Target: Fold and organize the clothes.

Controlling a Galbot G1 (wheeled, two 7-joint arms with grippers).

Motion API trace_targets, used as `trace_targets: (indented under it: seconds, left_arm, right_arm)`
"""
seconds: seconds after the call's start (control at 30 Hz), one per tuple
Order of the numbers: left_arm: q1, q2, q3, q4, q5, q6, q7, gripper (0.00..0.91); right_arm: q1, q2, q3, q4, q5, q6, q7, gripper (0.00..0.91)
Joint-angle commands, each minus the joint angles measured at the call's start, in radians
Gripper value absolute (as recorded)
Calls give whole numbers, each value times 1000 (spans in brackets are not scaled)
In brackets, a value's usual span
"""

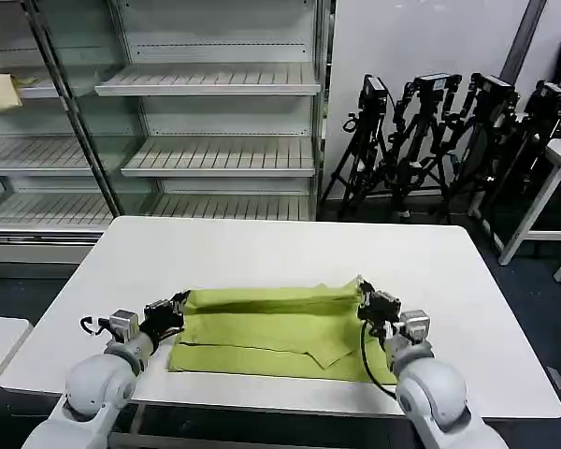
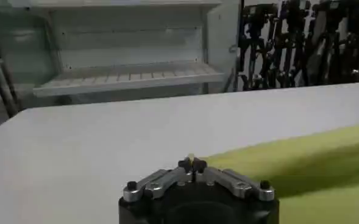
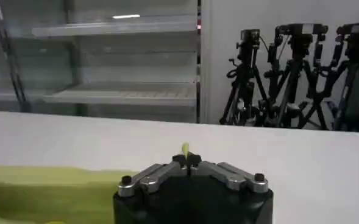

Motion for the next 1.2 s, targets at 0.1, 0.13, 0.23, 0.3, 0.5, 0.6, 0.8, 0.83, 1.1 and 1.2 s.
trace_targets:
  seconds: [0.1, 0.13, 0.23, 0.3, 0.5, 0.6, 0.8, 0.83, 1.1, 1.2]
  left_arm:
    - [63, -1, -11, -56, 5, -16, -2, 20]
    - [68, -1, -10, -62, 8, -16, -3, 20]
    - [86, -2, -10, -76, 14, -19, -3, 20]
    - [95, -3, -13, -83, 15, -19, -3, 20]
    - [117, -12, -16, -101, 36, -17, -9, 20]
    - [111, -12, -20, -96, 37, -16, -11, 20]
    - [107, -14, -19, -84, 43, -14, -13, 20]
    - [106, -14, -19, -83, 43, -14, -13, 20]
    - [90, -16, -12, -64, 48, -8, -14, 20]
    - [89, -18, -9, -57, 55, -1, -14, 20]
  right_arm:
    - [-128, -12, 24, 109, -54, -5, 8, 0]
    - [-136, -10, 23, 118, -55, -6, 8, 0]
    - [-150, -4, 21, 135, -56, -8, 8, 0]
    - [-154, -2, 20, 144, -56, -10, 9, 0]
    - [-148, 1, 7, 119, -70, -7, 8, 0]
    - [-140, 4, 1, 106, -72, -5, 7, 0]
    - [-139, 5, 0, 97, -79, -6, 7, 0]
    - [-140, 5, 0, 97, -79, -6, 8, 0]
    - [-152, 4, 2, 90, -80, -10, 8, 0]
    - [-151, 5, 2, 83, -81, -10, 6, 0]
